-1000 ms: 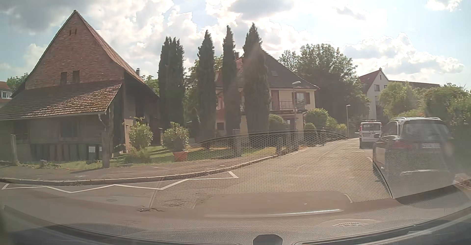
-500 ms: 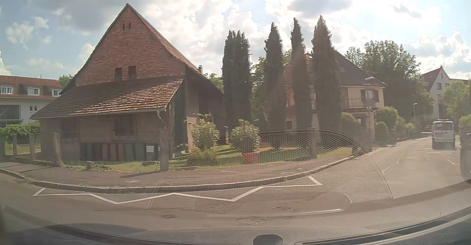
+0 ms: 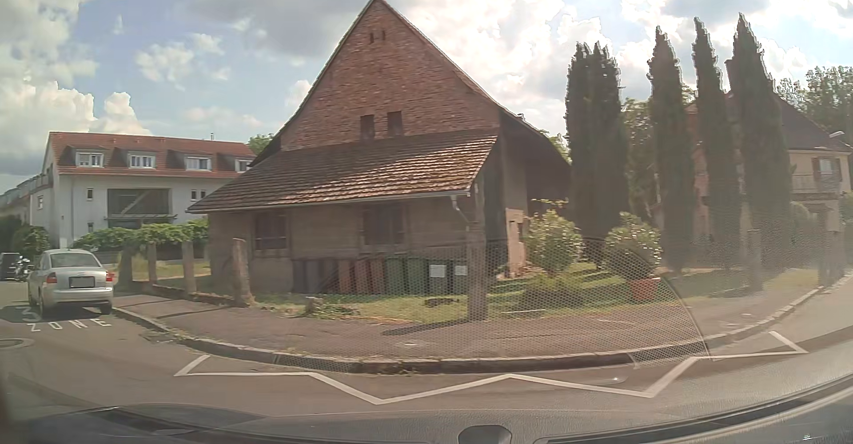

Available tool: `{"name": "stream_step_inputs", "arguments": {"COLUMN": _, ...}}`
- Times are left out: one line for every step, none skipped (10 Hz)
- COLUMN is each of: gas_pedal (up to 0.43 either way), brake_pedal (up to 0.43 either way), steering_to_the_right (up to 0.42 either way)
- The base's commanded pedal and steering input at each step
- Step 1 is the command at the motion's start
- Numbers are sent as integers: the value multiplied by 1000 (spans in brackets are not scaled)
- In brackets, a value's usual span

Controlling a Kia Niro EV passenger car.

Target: Follow the waypoints while adhering to traffic rules and regulations

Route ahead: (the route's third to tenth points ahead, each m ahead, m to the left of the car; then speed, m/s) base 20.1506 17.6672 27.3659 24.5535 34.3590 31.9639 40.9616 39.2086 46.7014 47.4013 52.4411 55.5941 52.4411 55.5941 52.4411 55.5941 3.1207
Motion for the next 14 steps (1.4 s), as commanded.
{"name": "stream_step_inputs", "arguments": {"gas_pedal": 197, "brake_pedal": 0, "steering_to_the_right": -850}}
{"name": "stream_step_inputs", "arguments": {"gas_pedal": 189, "brake_pedal": 0, "steering_to_the_right": -835}}
{"name": "stream_step_inputs", "arguments": {"gas_pedal": 189, "brake_pedal": 0, "steering_to_the_right": -814}}
{"name": "stream_step_inputs", "arguments": {"gas_pedal": 189, "brake_pedal": 0, "steering_to_the_right": -784}}
{"name": "stream_step_inputs", "arguments": {"gas_pedal": 189, "brake_pedal": 0, "steering_to_the_right": -756}}
{"name": "stream_step_inputs", "arguments": {"gas_pedal": 189, "brake_pedal": 0, "steering_to_the_right": -716}}
{"name": "stream_step_inputs", "arguments": {"gas_pedal": 189, "brake_pedal": 0, "steering_to_the_right": -684}}
{"name": "stream_step_inputs", "arguments": {"gas_pedal": 189, "brake_pedal": 0, "steering_to_the_right": -655}}
{"name": "stream_step_inputs", "arguments": {"gas_pedal": 189, "brake_pedal": 0, "steering_to_the_right": -614}}
{"name": "stream_step_inputs", "arguments": {"gas_pedal": 189, "brake_pedal": 0, "steering_to_the_right": -573}}
{"name": "stream_step_inputs", "arguments": {"gas_pedal": 189, "brake_pedal": 0, "steering_to_the_right": -539}}
{"name": "stream_step_inputs", "arguments": {"gas_pedal": 189, "brake_pedal": 0, "steering_to_the_right": -500}}
{"name": "stream_step_inputs", "arguments": {"gas_pedal": 189, "brake_pedal": 0, "steering_to_the_right": -458}}
{"name": "stream_step_inputs", "arguments": {"gas_pedal": 189, "brake_pedal": 0, "steering_to_the_right": -419}}
